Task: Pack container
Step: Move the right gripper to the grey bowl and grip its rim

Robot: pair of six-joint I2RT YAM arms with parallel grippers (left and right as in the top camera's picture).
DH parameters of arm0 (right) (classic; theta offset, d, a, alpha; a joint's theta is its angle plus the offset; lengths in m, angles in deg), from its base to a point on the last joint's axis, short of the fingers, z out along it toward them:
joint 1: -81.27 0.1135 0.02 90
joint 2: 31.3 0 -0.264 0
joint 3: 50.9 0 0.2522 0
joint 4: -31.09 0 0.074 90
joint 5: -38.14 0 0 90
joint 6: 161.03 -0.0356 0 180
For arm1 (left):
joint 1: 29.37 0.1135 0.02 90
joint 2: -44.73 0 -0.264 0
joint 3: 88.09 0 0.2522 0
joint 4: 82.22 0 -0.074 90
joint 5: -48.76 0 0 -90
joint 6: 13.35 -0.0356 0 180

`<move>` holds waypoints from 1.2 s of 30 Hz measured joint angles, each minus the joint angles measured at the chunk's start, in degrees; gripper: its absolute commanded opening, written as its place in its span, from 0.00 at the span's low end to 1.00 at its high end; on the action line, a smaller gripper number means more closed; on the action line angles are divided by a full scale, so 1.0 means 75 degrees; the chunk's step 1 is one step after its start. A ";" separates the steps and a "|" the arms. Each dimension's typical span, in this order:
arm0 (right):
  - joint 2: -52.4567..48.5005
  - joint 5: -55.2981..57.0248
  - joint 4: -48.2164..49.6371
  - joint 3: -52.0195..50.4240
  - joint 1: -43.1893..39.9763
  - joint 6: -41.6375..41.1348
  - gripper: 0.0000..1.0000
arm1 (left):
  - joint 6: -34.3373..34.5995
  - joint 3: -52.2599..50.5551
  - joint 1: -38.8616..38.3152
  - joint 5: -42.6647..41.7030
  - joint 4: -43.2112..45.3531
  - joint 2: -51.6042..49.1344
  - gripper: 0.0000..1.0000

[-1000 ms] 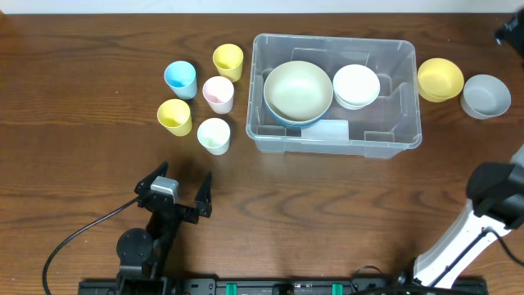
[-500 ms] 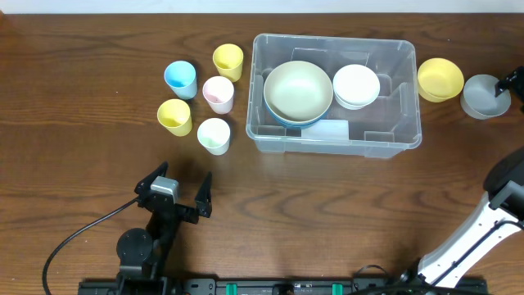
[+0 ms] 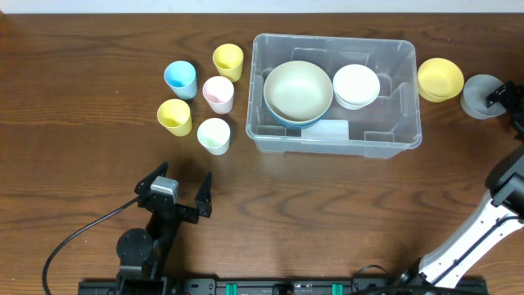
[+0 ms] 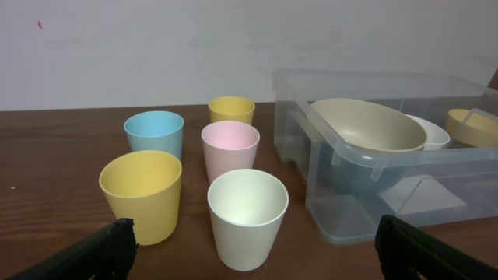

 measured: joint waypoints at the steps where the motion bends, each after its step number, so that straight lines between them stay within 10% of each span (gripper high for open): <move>1: 0.0000 0.0003 0.0052 -0.0041 0.0000 0.0003 0.99 | 0.0000 0.0000 0.0000 0.0000 0.0000 0.0000 0.98; 11: 0.0000 0.0003 0.0268 -0.0373 -0.0003 0.0038 0.87 | 0.0000 0.0000 0.0000 0.0000 0.0000 0.0000 0.98; 28: 0.0000 0.0466 -0.0428 -0.0411 -0.0073 -0.0221 0.04 | 0.0000 0.0000 0.0000 0.0000 0.0000 0.0000 0.98; 36: 0.0017 0.0169 -0.0799 -0.0405 -0.0379 -0.0259 0.01 | 0.0000 0.0000 0.0000 0.0000 0.0000 0.0000 0.98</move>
